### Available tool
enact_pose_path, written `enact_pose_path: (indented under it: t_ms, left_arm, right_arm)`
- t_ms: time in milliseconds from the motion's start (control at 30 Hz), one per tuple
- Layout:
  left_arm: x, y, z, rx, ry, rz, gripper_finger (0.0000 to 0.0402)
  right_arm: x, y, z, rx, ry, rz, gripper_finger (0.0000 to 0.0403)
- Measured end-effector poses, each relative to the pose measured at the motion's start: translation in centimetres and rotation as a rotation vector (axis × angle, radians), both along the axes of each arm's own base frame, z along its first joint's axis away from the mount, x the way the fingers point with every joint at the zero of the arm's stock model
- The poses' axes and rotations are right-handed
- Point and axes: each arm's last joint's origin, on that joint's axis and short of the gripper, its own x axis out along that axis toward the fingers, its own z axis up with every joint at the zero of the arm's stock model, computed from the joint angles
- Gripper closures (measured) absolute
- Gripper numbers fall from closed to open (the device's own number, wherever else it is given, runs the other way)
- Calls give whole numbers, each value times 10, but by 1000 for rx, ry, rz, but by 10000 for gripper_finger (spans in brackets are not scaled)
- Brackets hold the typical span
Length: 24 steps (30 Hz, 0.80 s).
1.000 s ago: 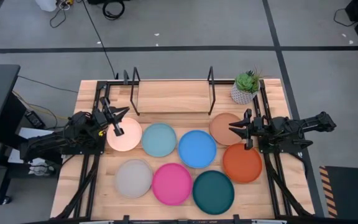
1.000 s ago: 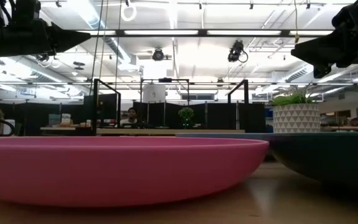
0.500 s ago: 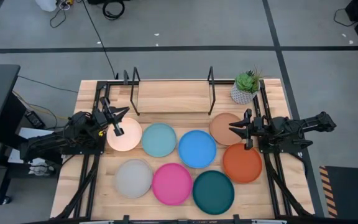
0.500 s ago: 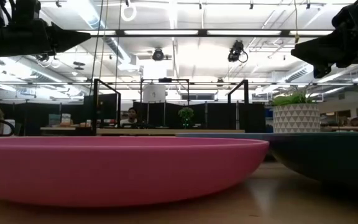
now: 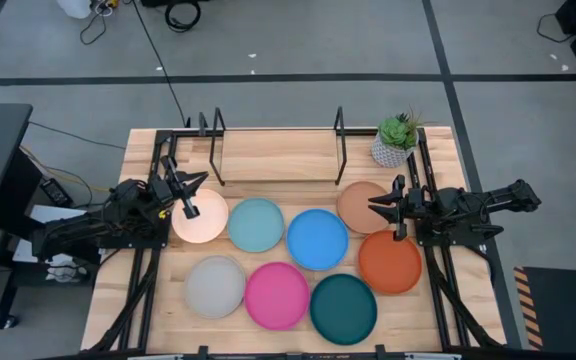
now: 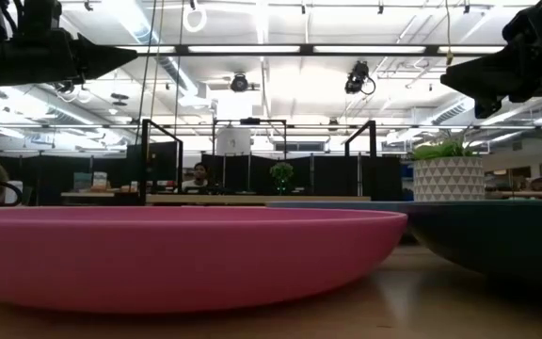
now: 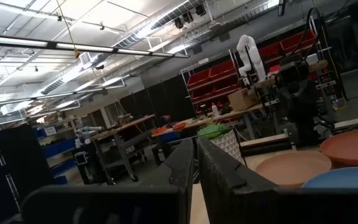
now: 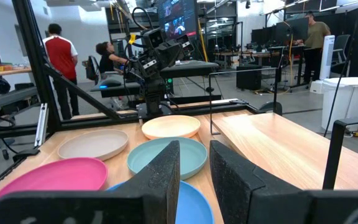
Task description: Place and stack plates onto a shelf
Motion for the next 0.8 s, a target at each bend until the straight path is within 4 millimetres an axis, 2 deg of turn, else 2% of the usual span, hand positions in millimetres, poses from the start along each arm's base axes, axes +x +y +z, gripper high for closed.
enact_pose_path:
  t_ms: [467,633,800]
  left_arm:
    - [0,0,0,-6,-3,-2,370]
    - [0,0,0,-302,-126,-118,370]
    - [0,0,0,-455,-190,-173,370]
  right_arm:
    - [0,0,0,0,0,0,309]
    - [0,0,0,0,0,0,309]
    - [0,0,0,0,0,0,309]
